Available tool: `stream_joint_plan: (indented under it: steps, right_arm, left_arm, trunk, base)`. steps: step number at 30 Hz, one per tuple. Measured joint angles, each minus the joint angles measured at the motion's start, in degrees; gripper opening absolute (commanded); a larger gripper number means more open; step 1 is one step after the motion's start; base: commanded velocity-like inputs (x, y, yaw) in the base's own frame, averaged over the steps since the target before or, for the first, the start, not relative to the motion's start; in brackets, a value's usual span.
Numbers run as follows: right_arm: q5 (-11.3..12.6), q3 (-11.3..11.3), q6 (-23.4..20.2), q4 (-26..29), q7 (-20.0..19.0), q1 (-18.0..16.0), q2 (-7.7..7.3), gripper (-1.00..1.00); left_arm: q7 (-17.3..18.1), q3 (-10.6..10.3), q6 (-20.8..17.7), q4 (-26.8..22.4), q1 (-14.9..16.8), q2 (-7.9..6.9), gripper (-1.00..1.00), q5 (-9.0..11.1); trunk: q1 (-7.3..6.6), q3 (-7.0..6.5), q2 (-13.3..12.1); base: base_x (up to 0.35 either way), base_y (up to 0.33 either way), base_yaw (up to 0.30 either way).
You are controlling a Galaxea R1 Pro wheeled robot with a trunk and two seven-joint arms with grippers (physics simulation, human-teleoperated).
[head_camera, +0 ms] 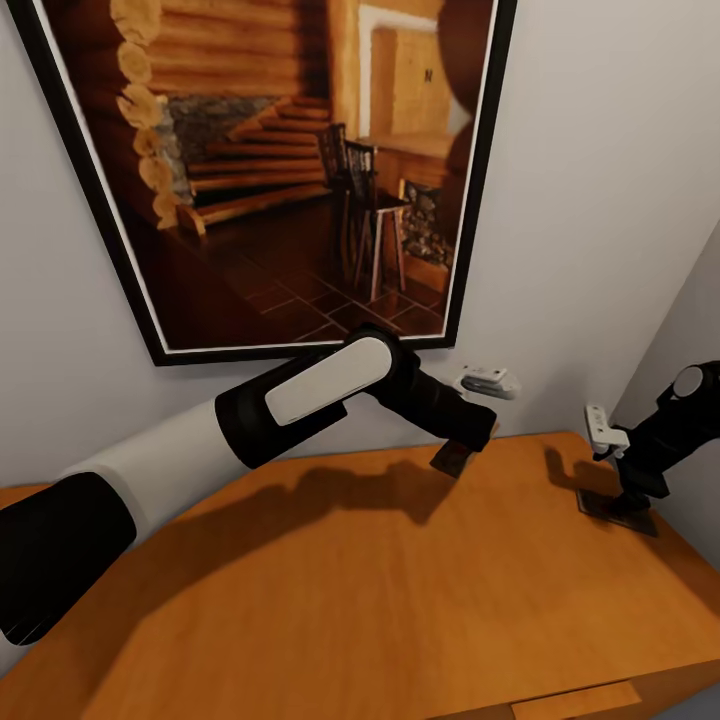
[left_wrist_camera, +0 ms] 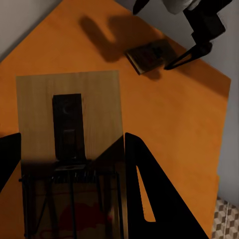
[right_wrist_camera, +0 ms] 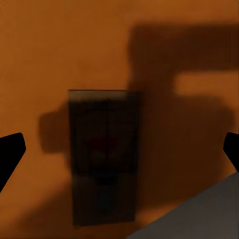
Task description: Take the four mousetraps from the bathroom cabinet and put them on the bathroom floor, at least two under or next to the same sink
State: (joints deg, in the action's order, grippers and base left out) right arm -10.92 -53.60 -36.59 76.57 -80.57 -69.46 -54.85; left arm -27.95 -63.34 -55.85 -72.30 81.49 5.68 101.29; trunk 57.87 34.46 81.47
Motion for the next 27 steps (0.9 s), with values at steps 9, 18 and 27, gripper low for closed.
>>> stream_joint_plan:
  steps: [9,18,27]
  right_arm:
    - [0.01,0.00,0.29,-0.13,0.00,0.34,0.19,1.00]
    - [0.01,0.00,0.33,-0.26,0.09,0.44,0.07,1.00]
    - [0.01,0.00,0.57,-0.27,0.09,0.47,0.12,1.00]
  left_arm:
    - [-0.01,0.00,0.00,0.00,0.00,-0.01,-1.00,0.04]
    - [0.01,0.06,0.01,0.00,0.00,0.03,-1.00,0.05]
    - [0.01,0.09,0.00,0.00,0.00,0.03,-1.00,0.04]
  trunk:
    - [0.66,0.54,1.20]
    - [1.10,0.90,2.02]
    - [2.20,1.80,4.01]
  base:
    - [0.000,0.000,0.000]
    - [0.000,0.000,0.000]
    - [0.000,0.000,0.000]
